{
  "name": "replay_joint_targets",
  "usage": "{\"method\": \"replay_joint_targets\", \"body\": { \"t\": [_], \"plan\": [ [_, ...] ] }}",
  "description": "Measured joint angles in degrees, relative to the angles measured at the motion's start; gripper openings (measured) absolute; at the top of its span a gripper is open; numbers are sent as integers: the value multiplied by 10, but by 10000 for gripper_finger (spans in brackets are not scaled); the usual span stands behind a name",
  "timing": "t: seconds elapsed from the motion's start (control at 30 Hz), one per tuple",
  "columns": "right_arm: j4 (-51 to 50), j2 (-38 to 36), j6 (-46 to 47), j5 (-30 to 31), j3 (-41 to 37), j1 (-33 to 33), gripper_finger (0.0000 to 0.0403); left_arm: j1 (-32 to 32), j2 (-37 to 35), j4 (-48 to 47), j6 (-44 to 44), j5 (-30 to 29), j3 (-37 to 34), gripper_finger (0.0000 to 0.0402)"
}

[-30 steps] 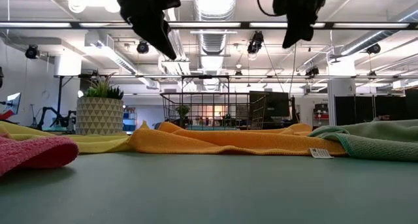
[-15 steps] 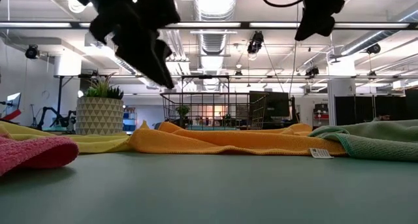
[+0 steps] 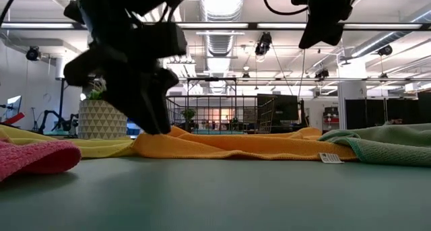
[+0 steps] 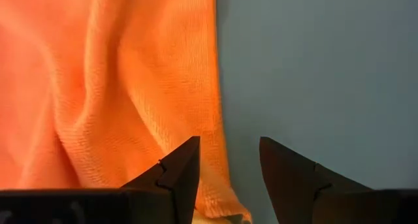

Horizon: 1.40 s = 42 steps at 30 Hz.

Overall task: Fold microfiber towels
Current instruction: Fold the left orange microfiber cloth

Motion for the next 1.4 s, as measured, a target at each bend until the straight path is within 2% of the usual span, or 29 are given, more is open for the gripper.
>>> {"method": "replay_joint_targets", "body": {
  "t": [0.37,0.53,0.63,0.83,0.93,1.1,1.4],
  "plan": [
    [5,4,-1,-7,-11,6,9,6,55,3,-1,-15,3,143],
    [47,4,3,-54,-29,27,9,10,58,3,-28,-15,3,139],
    [72,4,11,-56,-44,49,9,11,58,5,-29,-14,2,114],
    [121,4,33,-56,-63,90,9,12,58,14,-28,-39,-3,17],
    [122,4,56,-56,-64,108,9,13,59,15,-27,-39,-2,7],
    [142,4,78,-55,-66,140,9,12,56,5,-33,-10,7,2],
    [164,4,103,-65,-68,170,9,-21,14,-18,-123,54,19,1]
  ]
}}
